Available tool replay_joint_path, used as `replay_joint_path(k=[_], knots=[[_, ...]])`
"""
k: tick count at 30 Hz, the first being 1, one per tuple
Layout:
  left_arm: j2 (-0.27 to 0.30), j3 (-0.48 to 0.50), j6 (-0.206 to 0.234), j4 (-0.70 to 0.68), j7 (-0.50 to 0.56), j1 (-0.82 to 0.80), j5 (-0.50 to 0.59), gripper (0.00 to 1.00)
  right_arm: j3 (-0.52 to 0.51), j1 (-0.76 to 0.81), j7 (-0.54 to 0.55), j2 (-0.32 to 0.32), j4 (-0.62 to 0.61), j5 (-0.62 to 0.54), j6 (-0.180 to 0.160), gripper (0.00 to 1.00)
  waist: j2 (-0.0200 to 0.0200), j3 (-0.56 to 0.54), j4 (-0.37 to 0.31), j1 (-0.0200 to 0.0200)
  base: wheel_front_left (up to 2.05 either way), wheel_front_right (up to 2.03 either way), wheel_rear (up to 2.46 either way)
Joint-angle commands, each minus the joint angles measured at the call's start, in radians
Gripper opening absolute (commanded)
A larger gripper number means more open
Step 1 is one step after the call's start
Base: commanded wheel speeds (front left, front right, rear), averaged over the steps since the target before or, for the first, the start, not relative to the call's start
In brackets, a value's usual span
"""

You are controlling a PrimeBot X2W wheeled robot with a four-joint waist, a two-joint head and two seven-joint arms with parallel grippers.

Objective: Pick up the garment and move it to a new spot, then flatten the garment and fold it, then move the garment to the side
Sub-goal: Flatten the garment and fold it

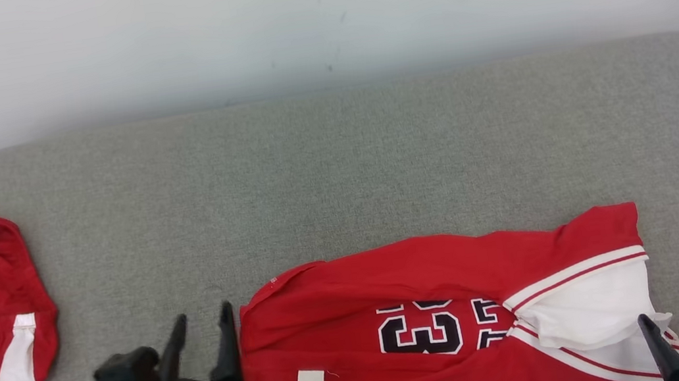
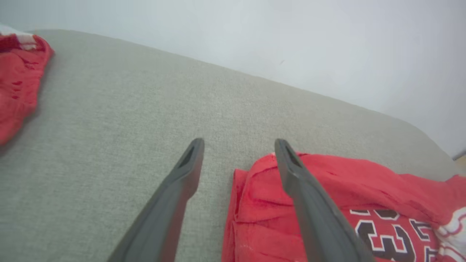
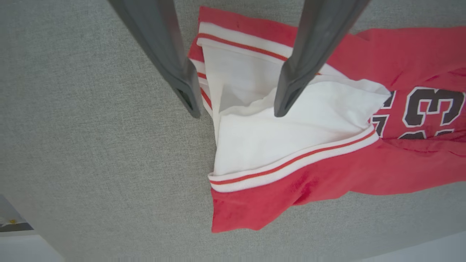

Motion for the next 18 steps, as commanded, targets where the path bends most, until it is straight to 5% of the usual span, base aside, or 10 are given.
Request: replay_joint_path(k=[1, 11, 18], knots=[[-0.001, 0.058, -0.012, -0.060, -0.006, 0.030, 0.049, 1.00, -0.013, 0.011, -0.005, 0.010, -0.008, 0.010, -0.003, 1.00, 0.0000, -0.022, 0.007, 0.0001, 0.00, 0.00, 0.00], [-0.128, 0.417, -0.194, -0.336, -0.004, 0.281, 0.352, 1.00, -0.069, -0.068, 0.039, 0.022, 0.076, -0.001, -0.003, 1.00, 0.0000, -0.056, 0.027, 0.0001, 0.00, 0.00, 0.00], [-0.166, 0.524, -0.222, -0.353, -0.004, 0.325, 0.492, 1.00, -0.089, -0.156, 0.060, -0.001, 0.188, -0.021, -0.003, 1.00, 0.0000, -0.044, 0.042, 0.0001, 0.00, 0.00, 0.00]])
